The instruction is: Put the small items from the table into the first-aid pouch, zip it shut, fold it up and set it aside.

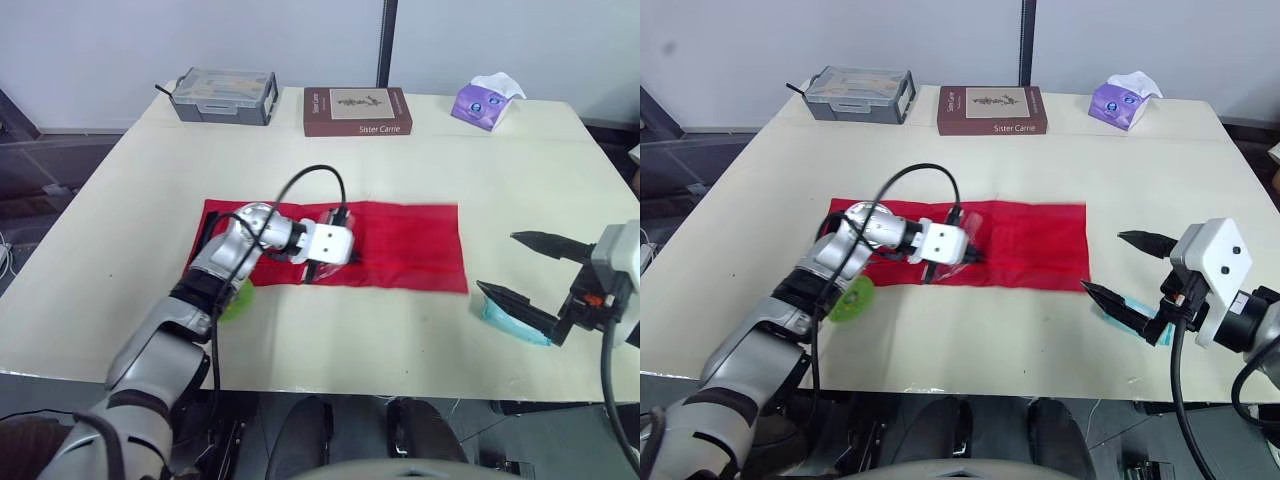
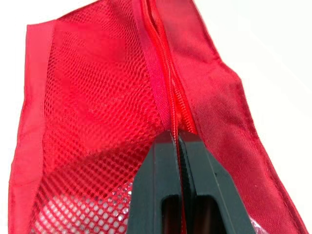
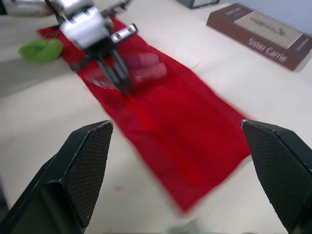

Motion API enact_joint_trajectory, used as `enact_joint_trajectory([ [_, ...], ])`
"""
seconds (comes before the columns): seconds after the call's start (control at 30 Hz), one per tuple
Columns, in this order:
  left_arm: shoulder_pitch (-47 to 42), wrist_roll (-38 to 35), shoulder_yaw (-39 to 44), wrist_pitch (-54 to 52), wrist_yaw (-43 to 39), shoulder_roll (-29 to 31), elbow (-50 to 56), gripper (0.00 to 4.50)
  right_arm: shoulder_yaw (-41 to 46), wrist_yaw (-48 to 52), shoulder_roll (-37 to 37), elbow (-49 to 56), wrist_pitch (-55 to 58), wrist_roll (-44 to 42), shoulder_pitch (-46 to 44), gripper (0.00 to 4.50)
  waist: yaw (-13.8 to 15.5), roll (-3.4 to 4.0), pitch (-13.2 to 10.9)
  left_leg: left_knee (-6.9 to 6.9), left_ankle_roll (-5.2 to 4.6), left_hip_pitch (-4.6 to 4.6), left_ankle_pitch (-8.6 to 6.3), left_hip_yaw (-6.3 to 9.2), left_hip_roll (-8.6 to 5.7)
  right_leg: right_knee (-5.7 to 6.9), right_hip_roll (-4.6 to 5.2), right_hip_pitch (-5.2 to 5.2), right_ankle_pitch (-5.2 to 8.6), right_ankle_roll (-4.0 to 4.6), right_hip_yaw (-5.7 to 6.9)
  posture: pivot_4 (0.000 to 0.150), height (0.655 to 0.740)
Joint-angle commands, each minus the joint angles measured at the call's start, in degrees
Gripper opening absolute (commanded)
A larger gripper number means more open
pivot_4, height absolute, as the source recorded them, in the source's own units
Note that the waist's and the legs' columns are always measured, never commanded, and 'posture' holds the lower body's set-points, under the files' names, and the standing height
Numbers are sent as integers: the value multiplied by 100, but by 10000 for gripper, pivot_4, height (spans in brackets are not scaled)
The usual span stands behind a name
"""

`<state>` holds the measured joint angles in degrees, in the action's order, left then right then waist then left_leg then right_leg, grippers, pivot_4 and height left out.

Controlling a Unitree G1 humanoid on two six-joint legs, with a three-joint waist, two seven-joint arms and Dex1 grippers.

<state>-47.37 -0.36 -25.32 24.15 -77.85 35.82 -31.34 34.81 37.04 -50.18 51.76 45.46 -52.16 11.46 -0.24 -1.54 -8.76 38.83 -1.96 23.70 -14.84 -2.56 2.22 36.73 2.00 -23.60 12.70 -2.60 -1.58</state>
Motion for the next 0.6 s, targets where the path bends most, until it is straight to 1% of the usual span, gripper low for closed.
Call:
enact_joint_trajectory([
  [0.03, -277, -243, 275, 313, -621, 170, -472, 112, 297, 128, -42, 217, -217, -146, 142, 45000, 2, 0, 0, 0, 0, 1, 0, -3, 0, 0, -1, 0, -1, -2, 3, 1500, 7400],
  [0.07, -336, -241, 293, 137, -752, 183, -603, 112, 314, 173, -40, 238, -264, -178, 186, 45000, 3, 0, 0, 0, 0, 0, 0, -5, 0, 0, -1, 0, -2, -5, 2, 1500, 7400],
  [0.13, -428, -528, 528, -609, -919, 114, -711, 112, 338, 264, -35, 282, -356, -232, 270, 45000, 1, -1, 0, 1, 0, 2, 0, -7, -1, -2, -2, 1, -3, -9, 4, 1500, 7400],
  [0.17, -455, -618, 634, -882, -956, 90, -729, 6489, 343, 294, -34, 296, -392, -259, 301, 45000, -2, -2, -1, 1, 0, 2, 0, -6, -1, -1, -2, 1, -5, -15, 4, 1500, 7400],
  [0.2, -458, -730, 747, -1213, -982, 103, -691, 8636, 335, 296, -32, 306, -419, -267, 322, 45000, -2, -2, -1, 1, 0, 3, 0, -5, -1, -2, -2, 1, -2, -26, 5, 1500, 7400],
  [0.3, -484, -1208, 1118, -2816, -1143, 309, -343, 22225, 269, 287, -25, 328, -488, -201, 410, 45000, -21, -3, -1, 1, 0, 2, 0, -2, 0, 0, -2, 0, -2, -30, 6, 1500, 7400],
  [0.33, -488, -1300, 1207, -3222, -1197, 408, -256, 24718, 244, 284, -24, 330, -514, -178, 432, 45000, -25, -3, -2, 1, 0, 3, 0, 0, 0, 0, -3, 0, -1, -31, 6, 1500, 7400],
  [0.37, -488, -1357, 1318, -3555, -1145, 501, -206, 28727, 219, 279, -16, 337, -540, -159, 455, 45000, -40, -4, -2, 1, 0, 3, 0, 0, 0, 0, -4, 0, 1, -33, 6, 1500, 7400],
  [0.4, -475, -1398, 1415, -3809, -1069, 573, -149, 31633, 196, 275, -7, 342, -565, -146, 473, 45000, -52, -4, -2, 1, 0, 2, 0, 3, 2, 1, -5, 0, 2, -35, 6, 1500, 7400],
  [0.5, -258, -1391, 1622, -4074, -841, 761, 194, 31633, 87, 258, 22, 338, -654, -85, 503, 45000, -45, -3, -2, 1, 0, -2, 0, 15, 4, 3, -6, 0, 3, -36, 4, 1500, 7400],
  [0.6, 328, -1287, 1689, -3741, -852, 1030, 926, 31633, -17, 249, 29, 310, -735, -45, 483, 45000, -43, -2, -1, 1, 0, -3, 0, 20, 4, 2, -4, 1, 4, -31, 1, 1500, 7400],
])
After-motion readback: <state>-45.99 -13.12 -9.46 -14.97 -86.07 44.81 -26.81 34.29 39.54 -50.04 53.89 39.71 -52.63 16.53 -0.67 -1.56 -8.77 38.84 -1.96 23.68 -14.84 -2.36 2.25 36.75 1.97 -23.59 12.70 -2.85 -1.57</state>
